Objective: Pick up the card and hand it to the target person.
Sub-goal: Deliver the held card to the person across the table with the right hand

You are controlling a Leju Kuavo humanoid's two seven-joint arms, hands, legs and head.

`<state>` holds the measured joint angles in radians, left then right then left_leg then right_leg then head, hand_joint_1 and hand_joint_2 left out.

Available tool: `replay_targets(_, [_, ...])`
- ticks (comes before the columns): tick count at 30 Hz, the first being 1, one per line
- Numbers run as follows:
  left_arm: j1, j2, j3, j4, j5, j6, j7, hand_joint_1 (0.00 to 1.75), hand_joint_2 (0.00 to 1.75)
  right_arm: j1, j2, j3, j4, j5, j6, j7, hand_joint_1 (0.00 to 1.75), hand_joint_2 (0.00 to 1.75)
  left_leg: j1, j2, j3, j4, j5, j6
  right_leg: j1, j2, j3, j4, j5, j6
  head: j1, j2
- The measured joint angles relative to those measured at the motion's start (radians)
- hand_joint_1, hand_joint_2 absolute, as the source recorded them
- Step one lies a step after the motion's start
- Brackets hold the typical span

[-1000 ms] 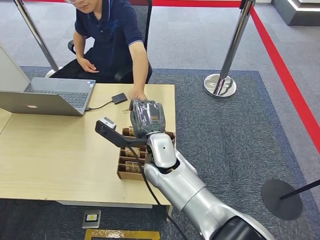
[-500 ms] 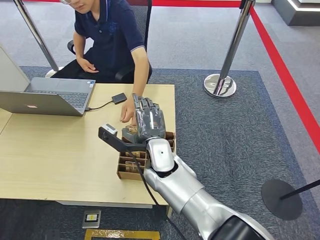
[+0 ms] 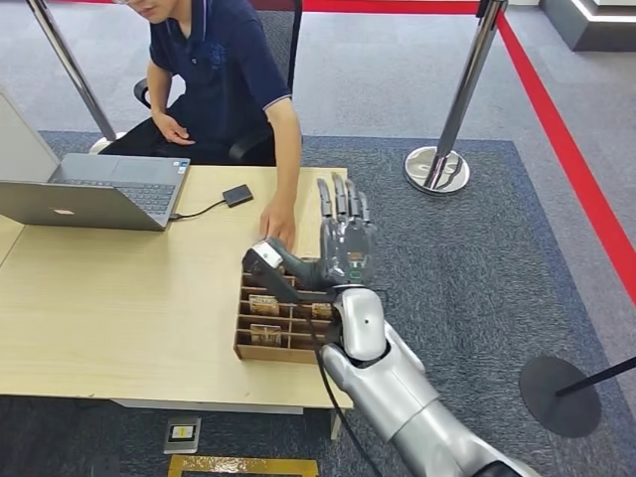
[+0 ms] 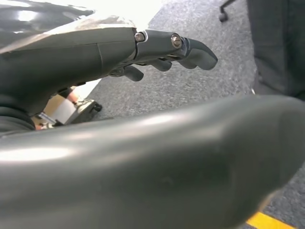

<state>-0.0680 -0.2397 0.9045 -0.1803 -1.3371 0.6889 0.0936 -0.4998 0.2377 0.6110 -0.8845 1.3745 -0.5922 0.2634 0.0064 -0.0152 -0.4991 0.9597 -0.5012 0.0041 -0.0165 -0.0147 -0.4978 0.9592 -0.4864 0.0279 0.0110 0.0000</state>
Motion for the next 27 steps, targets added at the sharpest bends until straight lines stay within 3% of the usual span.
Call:
replay_targets(4, [0.003, 0.0, 0.0, 0.0, 0.008, -0.003, -0.021, 0.0, 0.0, 0.168, -0.072, -0.169, -0.245, 0.049, -0.035, -0.02, 0.0, 0.0, -0.001, -0.001, -0.001, 0.0, -0.001, 0.001, 0.0, 0.0, -0.001, -0.001, 0.0, 0.001, 0.0, 0.0])
replay_targets(7, [0.003, -0.001, 0.0, 0.0, 0.017, -0.002, -0.032, 0.0, 0.0, 0.285, -0.097, -0.296, -0.401, 0.059, -0.084, -0.027, 0.0, 0.0, -0.001, -0.001, -0.001, 0.001, -0.001, 0.001, 0.0, 0.0, -0.001, -0.002, 0.0, 0.002, 0.0, 0.0])
replay_targets(11, [0.007, -0.002, 0.001, 0.0, 0.035, 0.001, -0.034, 0.0, 0.0, 0.449, -0.097, -0.536, -0.618, -0.038, -0.108, -0.114, 0.0, 0.0, -0.001, -0.002, -0.002, 0.001, -0.001, 0.001, 0.0, 0.0, 0.0, -0.002, 0.0, 0.002, 0.0, 0.0])
replay_targets(15, [0.005, -0.006, 0.002, 0.0, 0.042, 0.002, -0.026, 0.0, 0.0, 0.541, -0.071, -0.734, -0.701, -0.138, -0.089, -0.212, 0.0, 0.0, -0.001, -0.001, -0.001, 0.001, -0.001, 0.001, 0.0, 0.0, 0.0, -0.002, 0.0, 0.002, 0.0, 0.0])
replay_targets(19, [0.005, -0.01, 0.002, 0.001, 0.042, 0.0, -0.015, 0.0, 0.0, 0.561, -0.071, -0.952, -0.573, -0.265, 0.01, -0.181, 0.0, 0.0, 0.0, -0.001, 0.0, 0.001, -0.001, 0.001, 0.0, 0.0, 0.001, -0.002, 0.001, 0.003, 0.0, 0.0])
replay_targets(23, [0.002, -0.011, 0.002, 0.001, 0.042, 0.0, -0.022, 0.0, 0.0, 0.504, -0.121, -1.139, -0.188, -0.257, 0.033, -0.162, 0.0, 0.0, 0.0, -0.001, 0.0, 0.001, 0.0, 0.002, -0.001, 0.0, 0.002, -0.002, 0.002, 0.004, 0.0, 0.0])
replay_targets(27, [0.0, -0.012, 0.002, 0.0, 0.043, 0.0, -0.024, 0.0, 0.0, 0.465, -0.156, -1.249, 0.142, -0.246, 0.039, -0.145, 0.0, 0.0, -0.001, 0.0, -0.001, 0.001, 0.0, 0.002, -0.001, 0.0, 0.001, -0.002, 0.002, 0.004, 0.0, 0.0])
